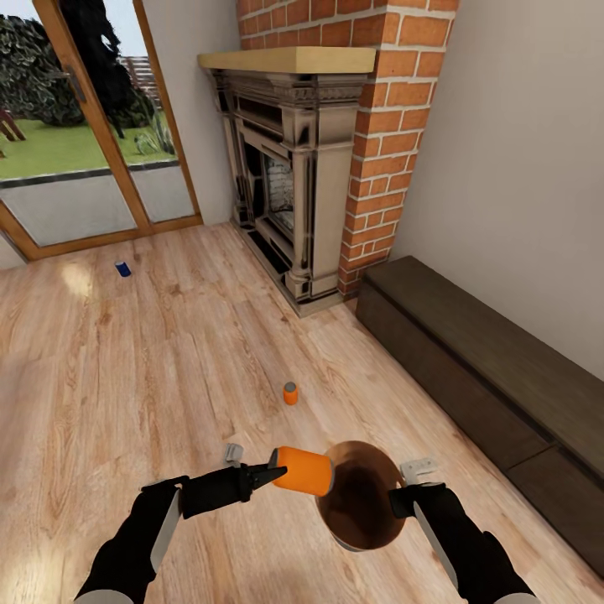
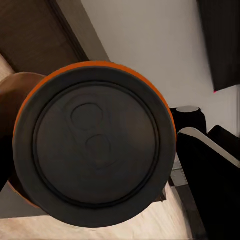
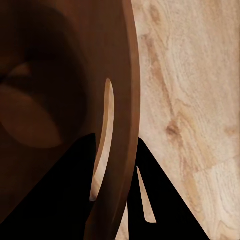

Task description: Put the three can of soda from the living room inside the tash can in the kitchen.

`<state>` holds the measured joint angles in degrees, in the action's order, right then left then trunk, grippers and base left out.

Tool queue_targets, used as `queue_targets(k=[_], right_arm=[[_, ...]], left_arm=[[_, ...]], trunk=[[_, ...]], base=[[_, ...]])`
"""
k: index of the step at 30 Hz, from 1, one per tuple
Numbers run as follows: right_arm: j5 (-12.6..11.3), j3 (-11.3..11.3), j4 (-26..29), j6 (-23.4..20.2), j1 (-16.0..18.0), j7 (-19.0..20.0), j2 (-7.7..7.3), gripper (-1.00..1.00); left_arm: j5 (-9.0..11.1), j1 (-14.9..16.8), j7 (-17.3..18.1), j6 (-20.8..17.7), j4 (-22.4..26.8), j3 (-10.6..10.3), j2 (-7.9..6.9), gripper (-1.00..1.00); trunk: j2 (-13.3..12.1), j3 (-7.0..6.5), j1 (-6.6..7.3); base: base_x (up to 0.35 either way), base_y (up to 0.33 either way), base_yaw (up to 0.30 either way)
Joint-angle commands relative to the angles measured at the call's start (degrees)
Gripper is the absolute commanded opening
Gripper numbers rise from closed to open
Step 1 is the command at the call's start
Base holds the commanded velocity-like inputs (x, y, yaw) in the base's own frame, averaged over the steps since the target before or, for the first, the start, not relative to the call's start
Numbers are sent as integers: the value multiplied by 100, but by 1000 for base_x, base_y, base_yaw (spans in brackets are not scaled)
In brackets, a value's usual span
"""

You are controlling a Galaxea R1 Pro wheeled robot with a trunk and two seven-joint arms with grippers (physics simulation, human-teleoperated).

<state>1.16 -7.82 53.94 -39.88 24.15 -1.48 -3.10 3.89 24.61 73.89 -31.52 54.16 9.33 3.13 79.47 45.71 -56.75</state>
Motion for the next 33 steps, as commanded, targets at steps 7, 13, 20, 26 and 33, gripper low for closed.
queue_targets(k=[7, 13, 20, 26, 33], right_arm=[[-53, 0, -5, 6, 2, 16, 2, -100], [-54, -6, -6, 6, 2, 16, 9, -100], [-54, -9, -6, 6, 2, 16, 11, -100], [-54, -9, -6, 6, 2, 16, 11, -100], [-54, -9, -6, 6, 2, 16, 11, -100]], left_arm=[[-2, 0, -4, 0, -9, -3, 142, -100], [-16, 1, -27, 11, -60, 4, 223, -100], [-19, 2, -279, 27, -381, -23, 343, -100], [-20, 0, -773, 38, -458, -51, 508, 100], [-14, 1, -811, 40, -456, -53, 548, 100]], trunk=[[0, 0, 0], [0, 0, 0], [0, 0, 0], [0, 0, 0], [0, 0, 0]], base=[[0, 0, 0], [0, 0, 0], [0, 0, 0], [0, 0, 0], [0, 0, 0]])
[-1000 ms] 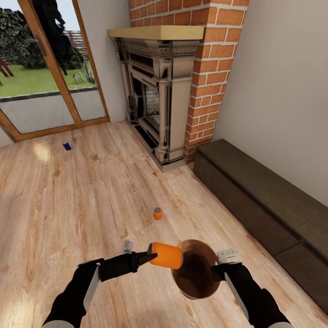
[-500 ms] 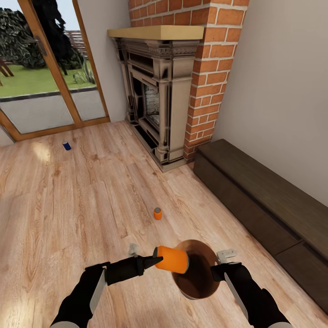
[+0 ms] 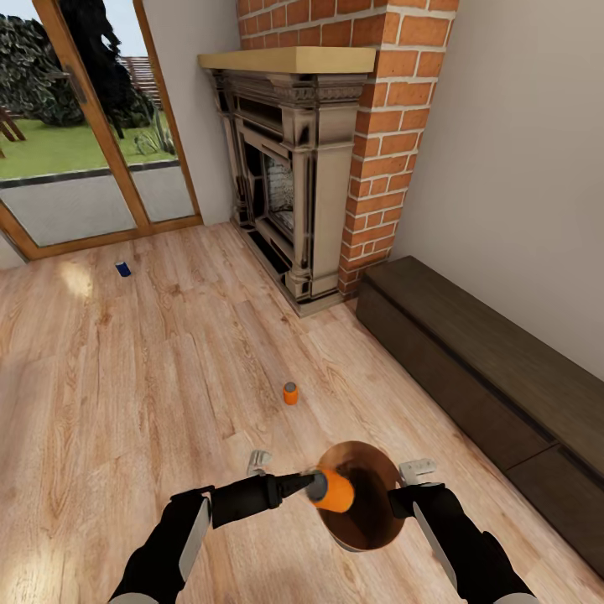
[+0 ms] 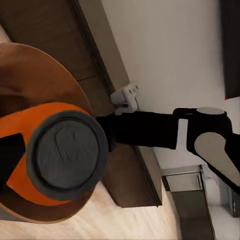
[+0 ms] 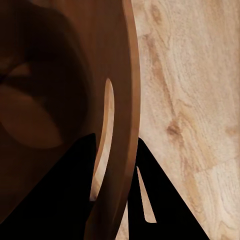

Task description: Put the three can of soda from the living room inside the tash can in the kitchen.

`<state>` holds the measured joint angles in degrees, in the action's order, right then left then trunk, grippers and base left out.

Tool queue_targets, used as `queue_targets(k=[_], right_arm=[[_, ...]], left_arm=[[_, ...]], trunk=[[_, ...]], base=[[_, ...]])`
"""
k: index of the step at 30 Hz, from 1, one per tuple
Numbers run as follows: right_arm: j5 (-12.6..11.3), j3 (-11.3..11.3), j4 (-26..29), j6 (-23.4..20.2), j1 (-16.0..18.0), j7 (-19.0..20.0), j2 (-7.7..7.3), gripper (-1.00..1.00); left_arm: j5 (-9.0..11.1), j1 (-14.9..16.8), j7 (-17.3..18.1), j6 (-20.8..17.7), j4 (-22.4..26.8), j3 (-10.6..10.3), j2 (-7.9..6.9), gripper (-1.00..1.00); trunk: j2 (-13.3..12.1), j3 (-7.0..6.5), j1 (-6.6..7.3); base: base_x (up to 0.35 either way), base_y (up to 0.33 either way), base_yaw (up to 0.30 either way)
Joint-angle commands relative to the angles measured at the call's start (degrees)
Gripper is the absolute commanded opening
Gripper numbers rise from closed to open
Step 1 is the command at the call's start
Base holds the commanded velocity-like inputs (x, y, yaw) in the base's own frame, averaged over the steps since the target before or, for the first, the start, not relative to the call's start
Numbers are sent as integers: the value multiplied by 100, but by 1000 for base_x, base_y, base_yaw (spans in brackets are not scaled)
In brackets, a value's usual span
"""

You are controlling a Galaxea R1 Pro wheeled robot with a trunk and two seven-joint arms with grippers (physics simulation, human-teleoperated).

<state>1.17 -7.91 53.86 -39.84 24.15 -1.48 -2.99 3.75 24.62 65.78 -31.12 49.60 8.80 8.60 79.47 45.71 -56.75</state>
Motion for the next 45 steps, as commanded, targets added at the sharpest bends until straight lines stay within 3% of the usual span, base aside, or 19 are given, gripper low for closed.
queue_targets(k=[1, 4, 8, 9, 10, 12, 13, 14, 15, 16, 18, 20, 23, 25, 26, 27, 28, 30, 45], right_arm=[[-55, 0, 4, 3, 2, 16, 1, -100], [-55, 0, 8, 3, 2, 16, 1, -100], [-55, 0, 17, 7, 2, 16, 1, -100], [-55, 0, 17, 7, 2, 16, 1, -100], [-55, 0, 18, 7, 2, 16, 1, -100], [-55, 0, 22, 7, 2, 16, -1, -100], [-55, 0, 25, 9, 2, 16, -3, -100], [-55, 0, 26, 10, 2, 16, -4, -100], [-55, 0, 28, 10, 2, 16, -4, -100], [-55, 0, 32, 9, 2, 16, -3, -100], [-55, 0, 40, 8, 2, 21, -6, -100], [-57, 0, 43, 10, 2, 23, -7, -100], [-58, 0, 44, 9, 2, 24, -8, -100], [-60, 0, 45, 9, 2, 25, -8, -100], [-58, 0, 45, 10, 2, 25, -8, -100], [-57, 0, 46, 11, 2, 25, -8, -100], [-57, 0, 46, 11, 2, 25, -8, -100], [-56, 7, 68, 11, 2, 25, -8, -100], [-58, 8, 72, 12, 2, 25, -8, -100]], left_arm=[[1, -1, 15, 0, 4, 4, -5, 100], [2, -1, 112, -5, 15, 26, -29, 100], [1, -1, 1007, -13, 22, 38, -332, 100], [1, -1, 1007, -13, 22, 38, -332, 100], [-1, -1, 1309, -14, 22, 40, -444, 100], [-6, -1, 1545, -15, 18, 44, -591, 100], [-10, -1, 1753, -14, 7, 53, -851, 100], [-11, -1, 1797, -13, 3, 56, -946, 100], [-14, -1, 1859, -4, -110, 68, -1216, 100], [-16, -1, 1880, 4, -211, 75, -1365, 100], [-20, -1, 1924, 70, -600, 119, -1850, 100], [-25, -1, 1933, 243, -846, 157, -2121, 100], [-28, -1, 1932, 582, -1101, 199, -2337, 100], [-30, -1, 1919, 979, -1422, 226, -2508, 100], [-28, -1, 1709, 1379, -1817, 239, -2628, 100], [-26, -1, 1484, 1606, -2032, 244, -2675, 100], [-26, -1, 1484, 1606, -2032, 244, -2675, 100], [-15, -1, 640, 2226, -2534, 253, -2754, 100], [-15, -1, 595, 2254, -2561, 253, -2759, 100]], trunk=[[0, 0, 0], [0, 0, 0], [0, 0, 0], [0, 0, 0], [0, 0, 0], [0, 0, 0], [0, 0, 0], [0, 0, 0], [0, 0, 0], [0, 0, 0], [0, 0, 0], [0, 0, 0], [0, 0, 0], [0, 0, 0], [0, 0, 0], [0, 0, 0], [0, 0, 0], [0, -6, 0], [0, -137, 0]], base=[[0, 0, 0], [0, 0, 0], [0, 0, 0], [0, 0, 0], [0, 0, 0], [0, 0, 0], [0, 0, 0], [0, 0, 0], [0, 0, 0], [0, 0, 0], [0, 0, 0], [0, 0, 0], [0, 0, 0], [0, 0, 0], [0, 0, 0], [0, 0, 0], [0, 0, 0], [0, 0, 0], [0, 0, 0]])
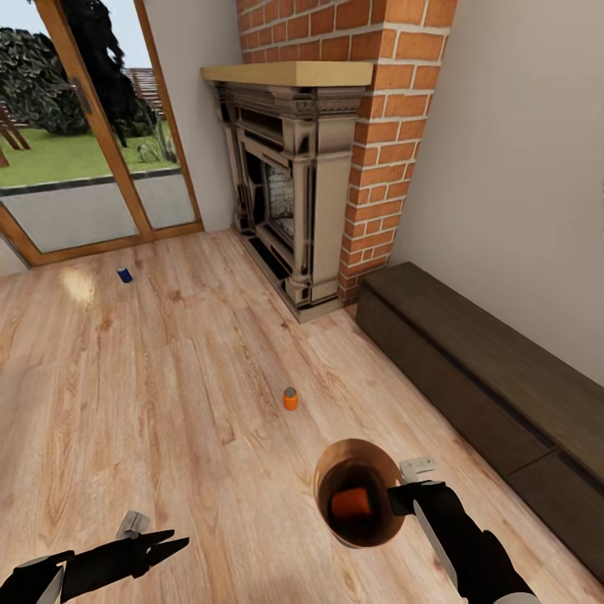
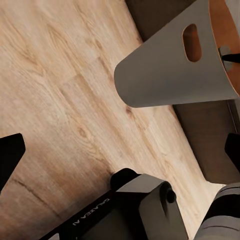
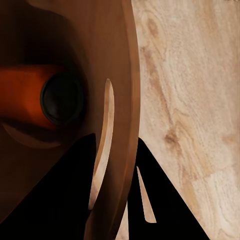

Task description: Put the three can of soda from the living room inside the tash can in the kitchen.

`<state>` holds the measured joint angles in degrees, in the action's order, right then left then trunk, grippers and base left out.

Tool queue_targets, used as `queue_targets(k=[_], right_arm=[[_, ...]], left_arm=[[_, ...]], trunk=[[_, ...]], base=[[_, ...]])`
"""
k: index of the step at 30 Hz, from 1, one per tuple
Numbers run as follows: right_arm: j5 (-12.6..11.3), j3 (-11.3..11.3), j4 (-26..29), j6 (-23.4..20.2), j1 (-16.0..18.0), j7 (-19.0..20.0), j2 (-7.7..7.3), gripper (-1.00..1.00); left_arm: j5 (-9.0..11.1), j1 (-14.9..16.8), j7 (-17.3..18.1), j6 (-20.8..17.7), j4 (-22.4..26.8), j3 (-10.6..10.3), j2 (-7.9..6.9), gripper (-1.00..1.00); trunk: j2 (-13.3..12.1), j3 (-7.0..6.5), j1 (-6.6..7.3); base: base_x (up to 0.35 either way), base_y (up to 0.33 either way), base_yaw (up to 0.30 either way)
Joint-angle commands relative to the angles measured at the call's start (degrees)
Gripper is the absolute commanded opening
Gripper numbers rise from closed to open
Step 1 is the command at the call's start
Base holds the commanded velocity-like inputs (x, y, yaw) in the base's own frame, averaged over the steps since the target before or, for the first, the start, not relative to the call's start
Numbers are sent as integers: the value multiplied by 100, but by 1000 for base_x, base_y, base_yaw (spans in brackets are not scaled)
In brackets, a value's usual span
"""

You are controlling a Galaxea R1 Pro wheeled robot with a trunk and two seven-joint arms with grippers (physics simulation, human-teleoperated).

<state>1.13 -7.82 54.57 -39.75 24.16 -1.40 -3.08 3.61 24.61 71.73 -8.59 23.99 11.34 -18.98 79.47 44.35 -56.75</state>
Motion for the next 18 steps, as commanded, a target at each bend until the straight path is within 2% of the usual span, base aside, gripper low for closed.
queue_targets(k=[1, 18], right_arm=[[-55, 0, 1, 3, 1, 17, 1, -100], [-58, -7, 1, 3, 1, 17, 1, -100]], left_arm=[[0, 0, 0, -1, 0, 0, 0, 100], [0, 0, -1, 0, -1, 0, 0, 100]], trunk=[[0, -10, 0], [0, -170, 0]], base=[[0, 0, 0], [0, 0, 0]])
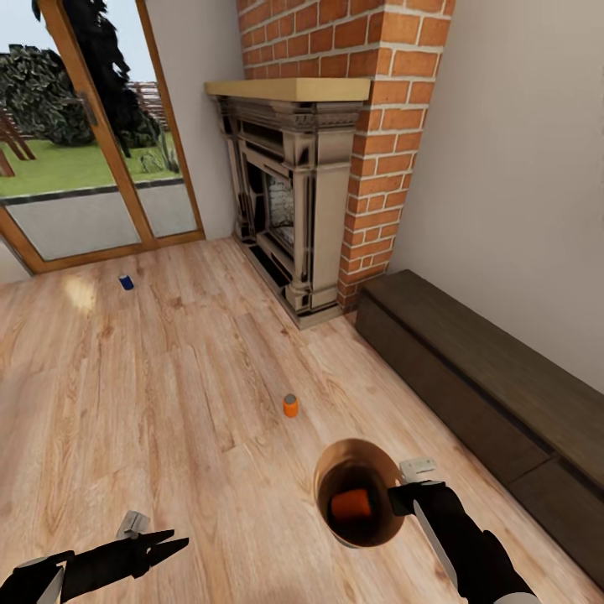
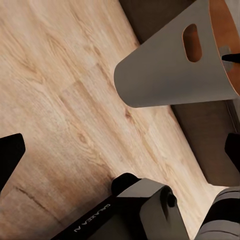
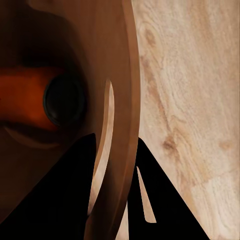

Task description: Put the three can of soda from the living room inside the tash can in the kitchen.

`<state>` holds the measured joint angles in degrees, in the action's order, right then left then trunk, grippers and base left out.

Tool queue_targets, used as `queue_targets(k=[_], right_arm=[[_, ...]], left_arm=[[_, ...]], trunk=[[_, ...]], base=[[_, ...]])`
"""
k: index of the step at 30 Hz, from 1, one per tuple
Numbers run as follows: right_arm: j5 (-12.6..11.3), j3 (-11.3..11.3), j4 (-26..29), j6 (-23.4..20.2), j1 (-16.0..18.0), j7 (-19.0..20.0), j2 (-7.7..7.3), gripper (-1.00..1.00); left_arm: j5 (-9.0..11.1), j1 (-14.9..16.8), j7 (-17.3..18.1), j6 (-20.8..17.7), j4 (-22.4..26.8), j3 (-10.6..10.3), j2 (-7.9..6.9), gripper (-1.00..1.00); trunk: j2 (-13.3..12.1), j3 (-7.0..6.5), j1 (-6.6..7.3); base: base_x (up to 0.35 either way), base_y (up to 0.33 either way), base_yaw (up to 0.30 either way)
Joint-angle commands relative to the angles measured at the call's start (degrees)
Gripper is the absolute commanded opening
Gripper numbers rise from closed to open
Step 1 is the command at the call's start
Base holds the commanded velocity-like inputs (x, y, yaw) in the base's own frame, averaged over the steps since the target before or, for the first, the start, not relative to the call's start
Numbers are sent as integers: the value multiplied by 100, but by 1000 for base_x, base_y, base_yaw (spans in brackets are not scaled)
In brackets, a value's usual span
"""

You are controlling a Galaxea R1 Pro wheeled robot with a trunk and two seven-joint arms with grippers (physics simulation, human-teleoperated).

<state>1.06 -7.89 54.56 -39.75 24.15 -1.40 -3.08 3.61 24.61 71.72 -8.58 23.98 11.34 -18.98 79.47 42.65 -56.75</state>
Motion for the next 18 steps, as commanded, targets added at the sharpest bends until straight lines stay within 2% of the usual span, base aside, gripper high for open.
queue_targets(k=[1, 18], right_arm=[[-52, -1, 2, 2, 1, 17, 1, -100], [-48, -2, 2, 2, 1, 17, 1, -100]], left_arm=[[0, 0, 0, -1, -1, 0, 0, 100], [0, 0, 0, -1, 0, 0, 0, 100]], trunk=[[0, -10, 0], [0, -171, 0]], base=[[0, 0, 0], [0, 0, 0]])
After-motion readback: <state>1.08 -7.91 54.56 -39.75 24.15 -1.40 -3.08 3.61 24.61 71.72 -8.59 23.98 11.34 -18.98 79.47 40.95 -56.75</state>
